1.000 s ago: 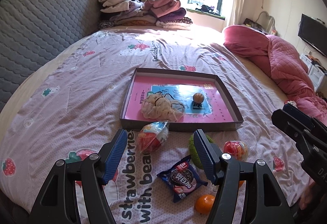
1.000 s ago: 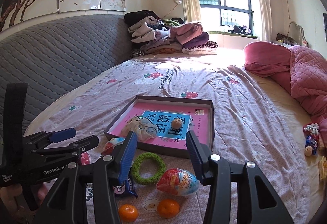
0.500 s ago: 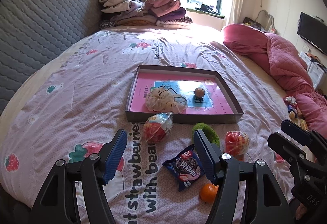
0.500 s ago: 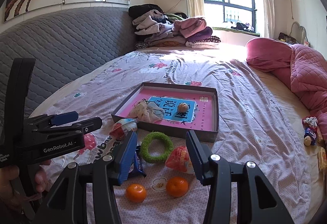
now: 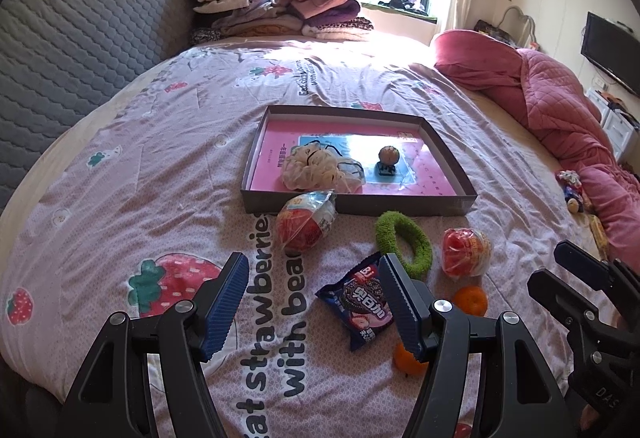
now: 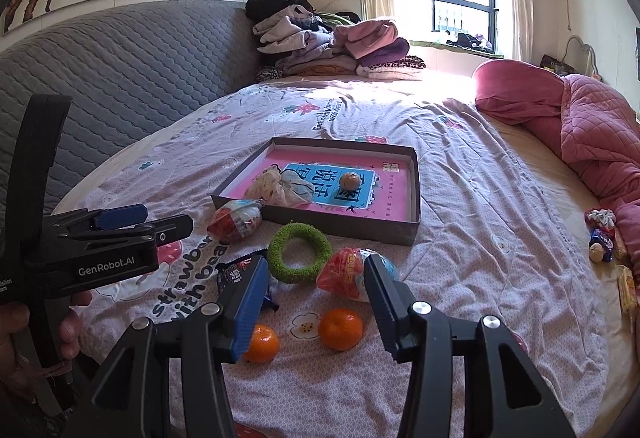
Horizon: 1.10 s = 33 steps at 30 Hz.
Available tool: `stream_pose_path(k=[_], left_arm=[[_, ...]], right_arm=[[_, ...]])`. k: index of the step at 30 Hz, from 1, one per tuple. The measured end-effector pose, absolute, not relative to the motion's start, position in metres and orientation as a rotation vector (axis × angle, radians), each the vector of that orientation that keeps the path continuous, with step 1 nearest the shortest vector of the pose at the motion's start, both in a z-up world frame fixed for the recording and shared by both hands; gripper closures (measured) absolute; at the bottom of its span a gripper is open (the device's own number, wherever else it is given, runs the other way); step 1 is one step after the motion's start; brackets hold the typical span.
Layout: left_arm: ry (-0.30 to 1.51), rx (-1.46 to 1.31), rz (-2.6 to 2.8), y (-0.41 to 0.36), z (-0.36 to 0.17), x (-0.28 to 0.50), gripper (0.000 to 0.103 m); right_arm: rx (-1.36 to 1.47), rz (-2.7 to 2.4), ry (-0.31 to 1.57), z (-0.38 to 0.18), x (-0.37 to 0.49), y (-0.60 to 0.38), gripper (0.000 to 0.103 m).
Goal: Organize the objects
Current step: 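Move the left tool to the blue cookie packet while the right tool approaches a tangerine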
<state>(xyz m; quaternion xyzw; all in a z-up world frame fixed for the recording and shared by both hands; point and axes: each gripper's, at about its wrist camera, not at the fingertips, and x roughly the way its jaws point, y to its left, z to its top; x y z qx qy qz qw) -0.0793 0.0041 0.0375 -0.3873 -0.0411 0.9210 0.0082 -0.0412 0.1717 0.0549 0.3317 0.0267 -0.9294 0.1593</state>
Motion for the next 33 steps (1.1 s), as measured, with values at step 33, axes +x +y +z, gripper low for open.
stream_pose_path(k=[33], left_arm=[[-0.153,-1.34,2.773,0.025,0.002,-0.086,0.034]], right_arm=[[1.065,-2.654,0.058,0.018,-0.051,0.187,0.053]])
